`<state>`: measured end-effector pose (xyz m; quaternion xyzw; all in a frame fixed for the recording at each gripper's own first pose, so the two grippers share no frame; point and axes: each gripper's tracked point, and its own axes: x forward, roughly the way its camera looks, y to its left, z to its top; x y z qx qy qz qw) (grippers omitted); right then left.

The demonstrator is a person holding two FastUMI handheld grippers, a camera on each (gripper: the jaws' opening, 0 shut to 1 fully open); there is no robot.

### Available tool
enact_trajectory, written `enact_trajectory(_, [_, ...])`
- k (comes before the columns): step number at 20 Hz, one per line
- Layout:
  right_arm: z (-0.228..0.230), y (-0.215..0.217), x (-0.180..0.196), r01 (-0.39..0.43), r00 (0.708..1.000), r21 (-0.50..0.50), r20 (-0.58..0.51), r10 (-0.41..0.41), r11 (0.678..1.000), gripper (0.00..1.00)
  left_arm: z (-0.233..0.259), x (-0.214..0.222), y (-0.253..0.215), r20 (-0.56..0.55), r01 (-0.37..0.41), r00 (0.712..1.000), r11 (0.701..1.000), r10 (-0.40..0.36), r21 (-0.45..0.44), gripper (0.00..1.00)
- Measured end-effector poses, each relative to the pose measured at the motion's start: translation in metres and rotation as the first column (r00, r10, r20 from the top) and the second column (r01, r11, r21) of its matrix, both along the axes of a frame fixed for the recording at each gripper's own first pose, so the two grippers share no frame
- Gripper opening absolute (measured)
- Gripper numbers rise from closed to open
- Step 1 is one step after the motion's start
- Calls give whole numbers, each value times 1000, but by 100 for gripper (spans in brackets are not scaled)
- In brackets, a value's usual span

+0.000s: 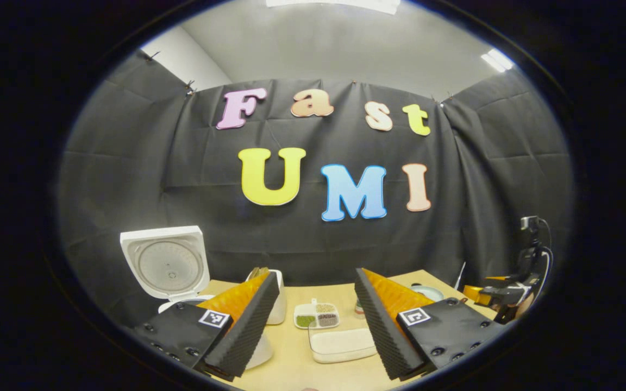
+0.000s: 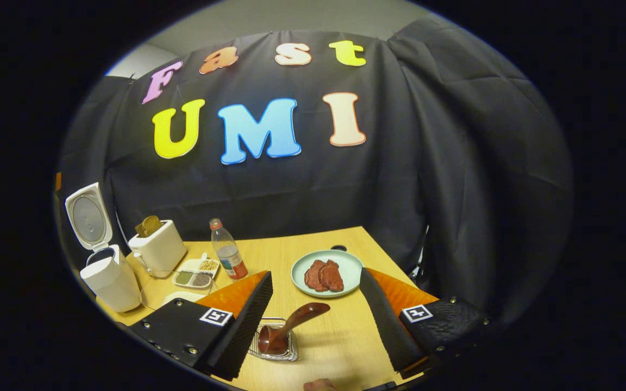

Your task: Close the left gripper, press the button to open the rice cooker; take a wooden spoon from the chopstick holder with the right hand, scoop a spoonful of rice and pour it into the rice cooker, then put the wooden spoon back into the chopstick holder.

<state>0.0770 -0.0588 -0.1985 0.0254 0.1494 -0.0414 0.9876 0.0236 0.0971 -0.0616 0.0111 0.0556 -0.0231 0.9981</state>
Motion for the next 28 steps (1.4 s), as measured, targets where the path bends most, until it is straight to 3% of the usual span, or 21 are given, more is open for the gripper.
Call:
enact_trajectory(6, [69, 49, 3, -92, 990, 15, 105, 90, 996, 98, 22, 14, 56, 7, -61, 998, 998, 62, -22, 97])
enact_trajectory(14, [115, 104, 0, -190, 963, 0, 196, 186, 982, 98, 56, 56, 152, 15, -150, 989, 988, 150, -31, 97])
enact_trajectory(17, [124, 116, -3, -202, 957, -47, 204, 208, 978, 98, 66, 79, 194, 19, -193, 981, 981, 193, -26, 96])
enact_trajectory(18, [125, 120, -4, -206, 956, -51, 203, 212, 977, 93, 67, 88, 210, 15, -211, 977, 977, 211, -16, 97])
enact_trajectory(20, [125, 123, -3, -203, 957, -58, 199, 210, 978, 93, 71, 104, 237, 9, -245, 969, 969, 245, -11, 97])
enact_trajectory(21, [125, 124, -2, -199, 958, -61, 198, 208, 978, 98, 72, 112, 248, 9, -253, 967, 967, 253, -20, 96])
enact_trajectory(28, [112, 131, 6, -182, 970, -67, 155, 190, 981, 98, 74, 168, 323, 12, -329, 944, 944, 329, 5, 97])
